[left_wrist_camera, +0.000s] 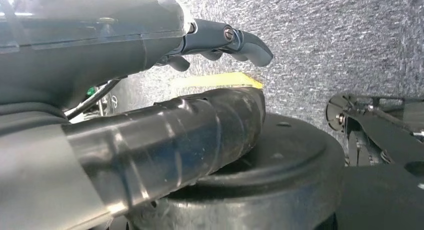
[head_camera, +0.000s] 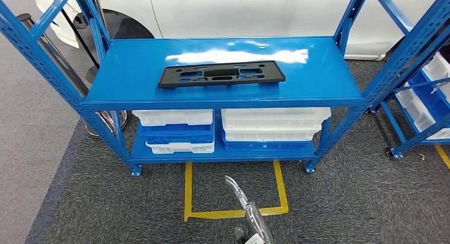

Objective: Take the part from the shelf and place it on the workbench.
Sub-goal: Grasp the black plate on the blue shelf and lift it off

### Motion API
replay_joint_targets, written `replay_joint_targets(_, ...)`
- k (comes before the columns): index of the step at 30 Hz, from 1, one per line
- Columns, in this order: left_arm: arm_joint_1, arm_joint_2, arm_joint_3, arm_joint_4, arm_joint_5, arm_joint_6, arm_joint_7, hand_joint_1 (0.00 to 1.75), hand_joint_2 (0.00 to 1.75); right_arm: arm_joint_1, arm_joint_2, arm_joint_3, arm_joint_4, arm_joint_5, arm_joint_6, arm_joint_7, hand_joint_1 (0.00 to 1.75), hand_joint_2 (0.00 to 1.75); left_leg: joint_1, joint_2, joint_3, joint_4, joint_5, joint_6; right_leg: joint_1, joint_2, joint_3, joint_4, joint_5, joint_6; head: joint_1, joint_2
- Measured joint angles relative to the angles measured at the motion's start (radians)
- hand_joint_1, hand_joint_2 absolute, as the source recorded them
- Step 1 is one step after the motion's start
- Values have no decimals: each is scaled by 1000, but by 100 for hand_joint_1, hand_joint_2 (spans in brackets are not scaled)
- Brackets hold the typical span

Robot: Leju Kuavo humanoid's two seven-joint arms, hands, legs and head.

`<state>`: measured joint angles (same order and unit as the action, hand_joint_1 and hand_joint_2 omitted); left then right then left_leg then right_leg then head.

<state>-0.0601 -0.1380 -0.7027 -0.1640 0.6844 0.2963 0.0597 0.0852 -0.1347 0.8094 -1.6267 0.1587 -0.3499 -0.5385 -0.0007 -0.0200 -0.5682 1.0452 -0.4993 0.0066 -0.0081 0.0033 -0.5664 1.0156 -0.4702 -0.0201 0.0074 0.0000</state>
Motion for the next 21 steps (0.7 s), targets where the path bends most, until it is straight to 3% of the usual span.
replay_joint_targets(3, 0, 0, 0, 0, 1, -6, -2, 0, 0, 0, 0, 1, -2, -4, 7, 12, 0, 0, 5, 5, -73, 165, -89, -14, 0, -9, 3, -5, 2, -11, -1, 0)
replay_joint_targets(4, 0, 0, -1, 0, 1, -9, -2, 0, 0, 0, 0, 1, -2, -5, 8, 16, 0, 0, 7, 5, -95, 216, -106, -18, 0, -12, 2, -4, 1, -12, -1, 0)
replay_joint_targets(5, 1, 0, -1, 0, 2, -12, -2, 0, 0, 0, 0, 1, -2, -6, 8, 20, 0, 0, 8, 6, -105, 238, -105, -21, 1, -13, 2, -2, 1, -12, -1, 0)
replay_joint_targets(6, 1, 0, -1, 0, 2, -13, -2, 0, 0, 0, 0, 1, -2, -8, 9, 22, 0, 0, 10, 7, -96, 221, -85, -23, 0, -14, 2, 0, -1, -11, -1, 0)
replay_joint_targets(8, 1, 0, -2, 0, 2, -14, -2, 0, 0, 1, 0, 1, -6, -11, 12, 21, 0, 0, 14, 13, -34, 97, -22, -24, 0, -15, 2, 8, -6, -6, -1, 0)
replay_joint_targets(10, -1, 0, -3, 0, 3, -13, -1, 0, 0, 1, 0, 1, -14, -17, 20, 14, 0, 0, 12, 16, 15, -4, 10, -17, 2, -14, 0, 18, -11, 4, -1, 0)
replay_joint_targets(13, 0, 0, -5, 0, 3, -12, 1, 0, 0, -1, 1, 2, -30, -23, 35, -5, 0, 0, 9, 14, 21, -25, 14, 2, 3, -14, -3, 19, -11, 19, 0, 0)
replay_joint_targets(15, 0, -1, -7, 0, 3, -12, 3, 0, 0, -6, 2, 2, -42, -24, 45, -14, 0, 0, 10, 15, 23, -33, 21, 16, 0, -12, -13, 43, -30, 30, 0, 0)
replay_joint_targets(19, -1, -2, -12, 0, 3, -12, 4, 0, 0, -16, 9, 2, -52, -23, 71, -25, 0, 0, 11, 16, 21, -37, 25, 28, -5, -8, -111, 257, -139, 42, 0, 0)
replay_joint_targets(20, -1, -2, -15, 0, 3, -11, 4, 0, 0, -18, 11, 2, -53, -22, 80, -27, 0, 0, 10, 15, 21, -37, 25, 28, -6, -8, -125, 286, -141, 43, 0, 0)
replay_joint_targets(21, -1, -2, -17, 0, 3, -11, 4, 0, 0, -20, 14, 2, -54, -20, 88, -30, 0, 0, 11, 14, 22, -36, 25, 28, -7, -8, -121, 278, -124, 43, 0, 0)
